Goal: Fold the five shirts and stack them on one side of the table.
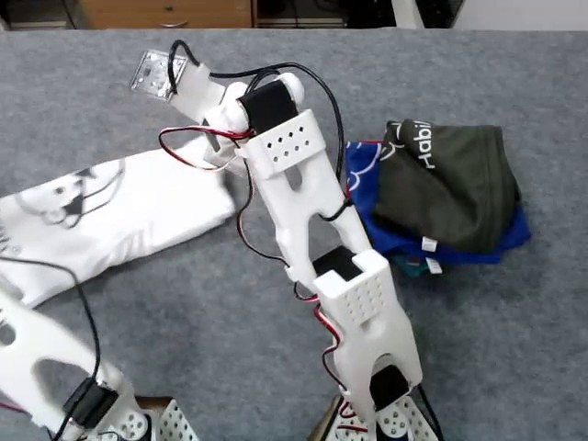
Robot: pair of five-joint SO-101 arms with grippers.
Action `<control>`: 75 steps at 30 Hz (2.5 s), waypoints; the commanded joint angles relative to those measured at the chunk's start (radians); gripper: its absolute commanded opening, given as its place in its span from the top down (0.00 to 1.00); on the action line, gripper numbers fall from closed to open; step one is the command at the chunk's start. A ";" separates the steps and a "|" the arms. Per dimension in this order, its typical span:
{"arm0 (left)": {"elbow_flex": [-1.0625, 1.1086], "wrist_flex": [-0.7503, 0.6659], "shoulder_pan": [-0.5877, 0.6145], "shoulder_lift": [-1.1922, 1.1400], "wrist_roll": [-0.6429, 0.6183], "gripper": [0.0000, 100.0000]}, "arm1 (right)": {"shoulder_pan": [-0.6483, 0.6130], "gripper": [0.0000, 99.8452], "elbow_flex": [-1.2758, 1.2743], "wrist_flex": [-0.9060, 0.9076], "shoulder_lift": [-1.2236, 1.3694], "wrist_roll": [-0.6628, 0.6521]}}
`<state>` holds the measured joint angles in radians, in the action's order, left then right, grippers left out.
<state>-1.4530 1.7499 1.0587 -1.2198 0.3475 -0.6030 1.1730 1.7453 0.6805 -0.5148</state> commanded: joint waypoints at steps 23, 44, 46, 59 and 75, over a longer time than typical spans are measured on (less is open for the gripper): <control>0.801 0.011 -0.646 0.817 -0.058 0.98 | 0.225 1.00 0.193 -0.628 0.503 0.256; 0.718 0.008 -0.911 0.611 -0.362 0.83 | 0.240 1.00 0.495 -0.582 0.687 0.258; 0.629 0.008 -0.832 0.596 -0.457 0.75 | 0.240 1.00 0.495 -0.582 0.687 0.258; 0.443 0.006 -0.586 0.584 -0.500 0.92 | 0.236 1.00 0.495 -0.572 0.687 0.258; 0.539 -0.149 -0.485 0.351 -0.496 0.98 | 0.225 1.00 0.495 -0.568 0.688 0.252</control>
<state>-0.8546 1.6441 0.5247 -0.8500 -0.1496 -0.3759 1.6180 1.1730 1.3802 -0.2647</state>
